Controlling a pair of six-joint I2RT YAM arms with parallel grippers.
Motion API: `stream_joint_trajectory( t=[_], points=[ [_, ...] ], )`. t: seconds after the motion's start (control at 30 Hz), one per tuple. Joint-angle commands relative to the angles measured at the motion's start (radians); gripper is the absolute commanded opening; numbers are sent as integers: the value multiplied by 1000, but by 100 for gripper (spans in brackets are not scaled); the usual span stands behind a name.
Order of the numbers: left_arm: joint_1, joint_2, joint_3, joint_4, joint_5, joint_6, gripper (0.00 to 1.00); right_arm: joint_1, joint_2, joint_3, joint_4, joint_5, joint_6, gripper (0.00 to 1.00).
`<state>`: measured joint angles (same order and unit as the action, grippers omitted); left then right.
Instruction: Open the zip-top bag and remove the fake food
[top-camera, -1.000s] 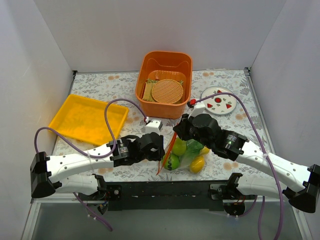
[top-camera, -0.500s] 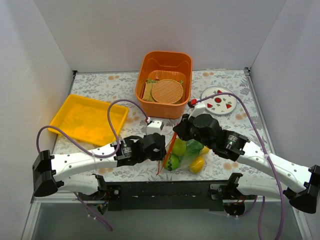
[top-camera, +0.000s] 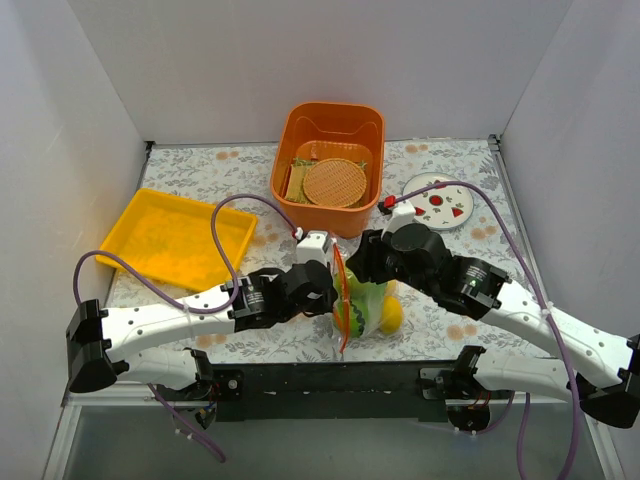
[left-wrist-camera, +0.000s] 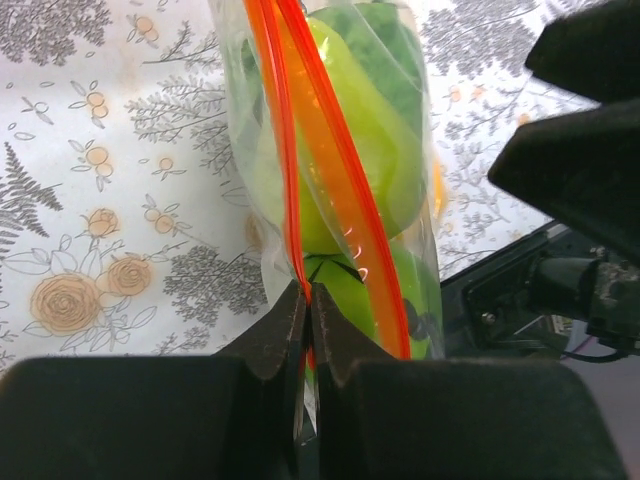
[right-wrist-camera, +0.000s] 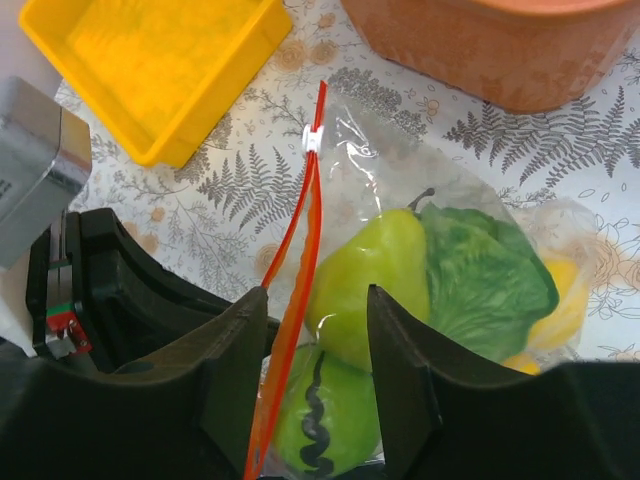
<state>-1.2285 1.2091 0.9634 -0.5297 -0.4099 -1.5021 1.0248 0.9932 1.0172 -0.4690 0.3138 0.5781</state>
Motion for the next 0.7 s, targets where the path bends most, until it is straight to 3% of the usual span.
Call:
stream_joint_trajectory(
  t=[0.0, 0.17, 0.67],
  points=[
    [-2, -26, 72, 46, 2, -10, 0, -3, -59, 41, -91, -45, 15, 49],
    [-2, -3, 97, 73, 17, -7, 0, 4, -36, 23, -96, -117, 17, 35],
    [-2, 1, 104, 77, 34, -4, 0, 15, -11, 9, -131, -35, 8, 34]
  ],
)
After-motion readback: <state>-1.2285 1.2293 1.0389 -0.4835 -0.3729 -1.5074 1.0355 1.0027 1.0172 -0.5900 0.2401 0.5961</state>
